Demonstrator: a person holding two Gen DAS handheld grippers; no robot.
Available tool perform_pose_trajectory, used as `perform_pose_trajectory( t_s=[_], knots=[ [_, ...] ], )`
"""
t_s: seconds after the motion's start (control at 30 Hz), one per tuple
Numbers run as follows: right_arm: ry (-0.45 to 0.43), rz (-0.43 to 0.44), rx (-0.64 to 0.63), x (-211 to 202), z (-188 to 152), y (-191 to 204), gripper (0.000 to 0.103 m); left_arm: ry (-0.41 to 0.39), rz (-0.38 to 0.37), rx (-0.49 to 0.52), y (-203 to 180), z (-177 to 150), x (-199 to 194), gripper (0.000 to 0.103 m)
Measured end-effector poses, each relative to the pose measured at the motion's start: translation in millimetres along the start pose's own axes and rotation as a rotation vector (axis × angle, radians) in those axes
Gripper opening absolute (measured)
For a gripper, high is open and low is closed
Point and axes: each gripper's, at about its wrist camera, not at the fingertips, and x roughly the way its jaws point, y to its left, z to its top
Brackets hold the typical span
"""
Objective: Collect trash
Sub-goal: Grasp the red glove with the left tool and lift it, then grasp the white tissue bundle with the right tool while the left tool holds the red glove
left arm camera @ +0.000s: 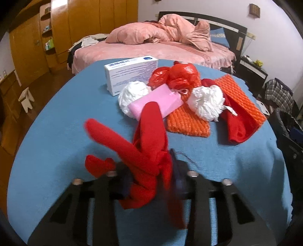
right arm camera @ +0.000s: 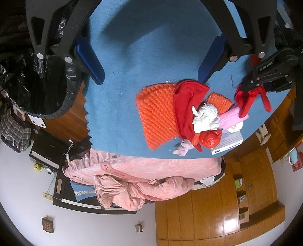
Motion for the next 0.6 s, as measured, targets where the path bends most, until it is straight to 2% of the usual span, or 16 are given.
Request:
perform_pose_trajectory(
  t_s=[0.07, 0.17, 0.3, 0.6],
  knots=[
    [-0.003, 0.004, -0.002, 0, 1, 3, 0.097, -0.004, -0.009, 0.009, -2, -1, -1, 0.018],
    [-0.014, 0.011, -0.008, 0, 4, 9, 0.097, -0.017, -0.016, 0.000, 0, -2, -4, 0.015],
    [-0.026, 0.035, -0.005, 2, 12, 16, 0.095, -0.053, -0.022, -0.048, 9, 1, -13, 0.015],
    [-0.045, 0.098, -0.024, 19, 36, 45, 0.087, -0.120, 0.016, -0.069, 28, 18, -29, 0.015]
  ],
)
